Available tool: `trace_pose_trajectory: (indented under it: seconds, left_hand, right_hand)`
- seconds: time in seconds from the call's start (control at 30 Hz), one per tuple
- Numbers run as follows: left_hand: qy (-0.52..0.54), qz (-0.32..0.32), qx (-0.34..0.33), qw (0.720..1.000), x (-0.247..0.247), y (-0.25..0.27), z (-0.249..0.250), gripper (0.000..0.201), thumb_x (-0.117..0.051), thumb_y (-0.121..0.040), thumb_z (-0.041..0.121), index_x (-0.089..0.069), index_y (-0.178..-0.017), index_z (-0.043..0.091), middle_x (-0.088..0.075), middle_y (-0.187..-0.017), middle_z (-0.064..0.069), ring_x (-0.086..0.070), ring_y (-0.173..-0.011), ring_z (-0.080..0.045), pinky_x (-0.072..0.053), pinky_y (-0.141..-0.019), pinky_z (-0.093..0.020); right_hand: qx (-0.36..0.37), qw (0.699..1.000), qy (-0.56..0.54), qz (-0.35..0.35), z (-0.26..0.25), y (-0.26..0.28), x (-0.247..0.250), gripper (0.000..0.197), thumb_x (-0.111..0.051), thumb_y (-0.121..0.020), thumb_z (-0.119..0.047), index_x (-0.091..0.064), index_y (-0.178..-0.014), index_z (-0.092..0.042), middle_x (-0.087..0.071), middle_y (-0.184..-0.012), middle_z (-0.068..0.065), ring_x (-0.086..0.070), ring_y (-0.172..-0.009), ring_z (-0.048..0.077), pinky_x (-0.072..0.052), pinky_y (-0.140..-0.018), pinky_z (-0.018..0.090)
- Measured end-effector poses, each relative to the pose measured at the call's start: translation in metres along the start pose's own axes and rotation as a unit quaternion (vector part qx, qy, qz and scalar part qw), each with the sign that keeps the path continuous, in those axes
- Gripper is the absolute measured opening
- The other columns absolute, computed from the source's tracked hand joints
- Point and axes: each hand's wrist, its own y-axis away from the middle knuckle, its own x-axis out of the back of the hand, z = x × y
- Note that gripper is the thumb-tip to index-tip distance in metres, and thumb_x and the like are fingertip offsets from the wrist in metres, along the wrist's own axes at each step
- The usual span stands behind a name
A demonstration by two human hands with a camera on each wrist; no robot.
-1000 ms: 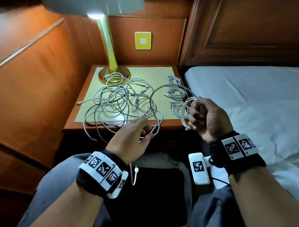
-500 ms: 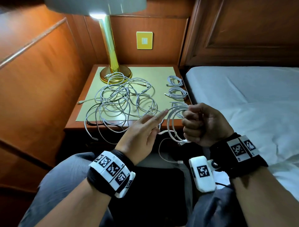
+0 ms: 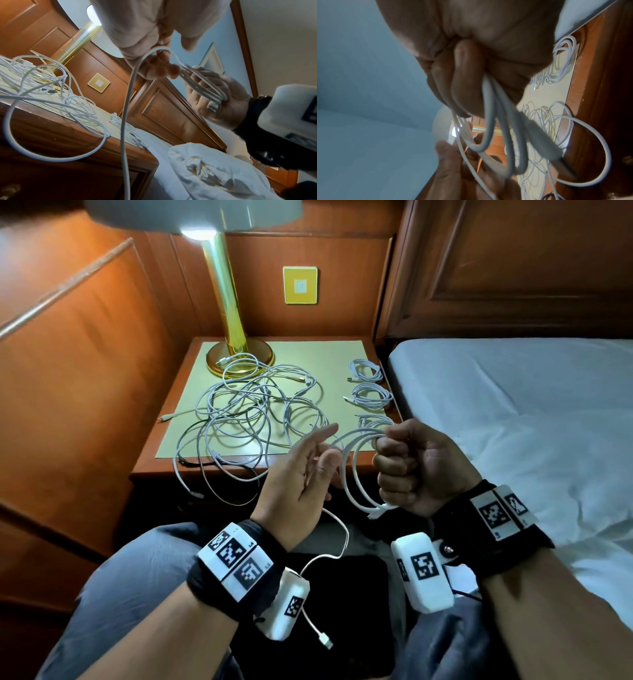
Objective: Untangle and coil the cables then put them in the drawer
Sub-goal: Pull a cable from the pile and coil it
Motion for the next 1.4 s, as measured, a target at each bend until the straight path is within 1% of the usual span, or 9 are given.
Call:
trace_pose_trajectory:
  seconds: [0.13, 0.3, 0.4, 0.47, 0.6, 0.7, 1.0, 1.13, 1.4]
  left_hand:
    - [-0.09, -0.017, -0.032, 0.995, 0.001, -0.003, -0.001, 0.027, -0.054, -0.1, 0.026, -0.063, -0.123, 0.017, -0.07, -0.096, 0.014, -0.065, -0.087, -0.002, -0.051, -0.08, -0.025]
    - [-0.08, 0.0, -0.005, 0.997, 0.001, -0.002, -0.003, 0.033, -0.044, -0.102, 0.02, -0.066, -0.122, 0.007, -0.058, -0.08, 0.03, -0.055, -0.073, 0.006, -0.04, -0.072, -0.016]
    - [-0.095, 0.026, -0.003, 0.995, 0.007, -0.004, -0.004, 0.028, -0.053, -0.098, 0.017, -0.071, -0.118, 0.01, -0.062, -0.09, 0.016, -0.062, -0.079, -0.008, -0.052, -0.074, -0.03]
    - [-0.107, 0.049, 0.009, 0.993, 0.009, -0.006, -0.005, 0.019, -0.065, -0.094, 0.012, -0.076, -0.11, 0.012, -0.072, -0.096, 0.006, -0.068, -0.088, -0.006, -0.055, -0.083, -0.025]
    - [0.052, 0.073, 0.134, 0.987, 0.01, -0.007, -0.001, 0.02, -0.069, -0.087, -0.007, -0.075, -0.088, 0.012, -0.077, -0.086, -0.002, -0.071, -0.08, -0.012, -0.058, -0.078, -0.024]
    - [0.175, 0.084, 0.203, 0.96, 0.007, -0.005, 0.004, 0.007, -0.072, -0.085, -0.002, -0.073, -0.083, 0.004, -0.072, -0.079, -0.016, -0.068, -0.07, -0.022, -0.06, -0.065, -0.029]
    - [0.342, 0.051, 0.287, 0.893, 0.009, -0.005, 0.014, 0.01, -0.056, -0.096, 0.007, -0.061, -0.101, -0.001, -0.07, -0.089, -0.021, -0.073, -0.075, -0.029, -0.061, -0.068, -0.033]
    - [0.232, 0.056, 0.259, 0.936, 0.001, -0.002, 0.007, 0.032, -0.082, -0.075, 0.001, -0.062, -0.1, 0.003, -0.072, -0.086, -0.014, -0.071, -0.078, -0.03, -0.058, -0.079, -0.04]
    - [0.182, 0.086, 0.246, 0.948, -0.001, -0.001, 0.003, 0.015, -0.074, -0.086, -0.001, -0.069, -0.098, 0.006, -0.073, -0.085, -0.011, -0.07, -0.082, -0.028, -0.059, -0.084, -0.049]
  right_hand:
    - [-0.001, 1.0, 0.018, 0.02, 0.005, -0.004, -0.004, 0.03, -0.045, -0.081, -0.033, -0.034, -0.056, -0.022, -0.011, -0.05, -0.006, -0.003, -0.04, 0.011, -0.006, -0.041, 0.017]
    - [0.014, 0.998, 0.023, 0.061, 0.006, -0.008, -0.001, 0.029, -0.051, -0.081, -0.034, -0.038, -0.058, -0.021, -0.016, -0.047, -0.008, -0.012, -0.032, 0.005, -0.006, -0.04, 0.015]
    - [0.003, 0.999, 0.014, 0.041, 0.007, -0.006, -0.001, 0.028, -0.05, -0.082, -0.034, -0.037, -0.06, -0.022, -0.014, -0.049, -0.008, -0.011, -0.032, 0.005, -0.005, -0.041, 0.014]
    - [-0.009, 1.0, 0.012, 0.013, 0.009, -0.004, -0.004, 0.029, -0.048, -0.085, -0.034, -0.037, -0.061, -0.022, -0.016, -0.048, -0.009, -0.006, -0.036, 0.007, -0.004, -0.041, 0.015]
    - [-0.002, 1.0, 0.001, -0.002, 0.013, -0.007, -0.01, 0.032, -0.044, -0.089, -0.033, -0.036, -0.06, -0.021, -0.018, -0.047, -0.008, -0.004, -0.039, 0.009, -0.003, -0.042, 0.016]
    - [0.022, 0.999, 0.011, 0.028, 0.018, -0.014, -0.011, 0.041, -0.039, -0.097, -0.032, -0.035, -0.057, -0.022, -0.019, -0.046, -0.007, -0.009, -0.035, 0.007, -0.005, -0.041, 0.016]
    - [0.143, 0.978, 0.113, 0.096, 0.033, -0.026, -0.017, 0.045, -0.036, -0.105, -0.025, -0.035, -0.061, -0.02, -0.022, -0.05, 0.0, -0.012, -0.04, 0.006, -0.007, -0.045, 0.02]
    - [0.161, 0.973, 0.126, 0.11, 0.038, -0.03, -0.018, 0.042, -0.035, -0.106, -0.025, -0.037, -0.065, -0.019, -0.02, -0.054, 0.003, -0.013, -0.041, 0.006, -0.01, -0.045, 0.018]
    - [0.175, 0.969, 0.124, 0.121, 0.039, -0.031, -0.018, 0.044, -0.035, -0.107, -0.025, -0.039, -0.063, -0.02, -0.024, -0.051, 0.0, -0.015, -0.04, 0.007, -0.014, -0.043, 0.016]
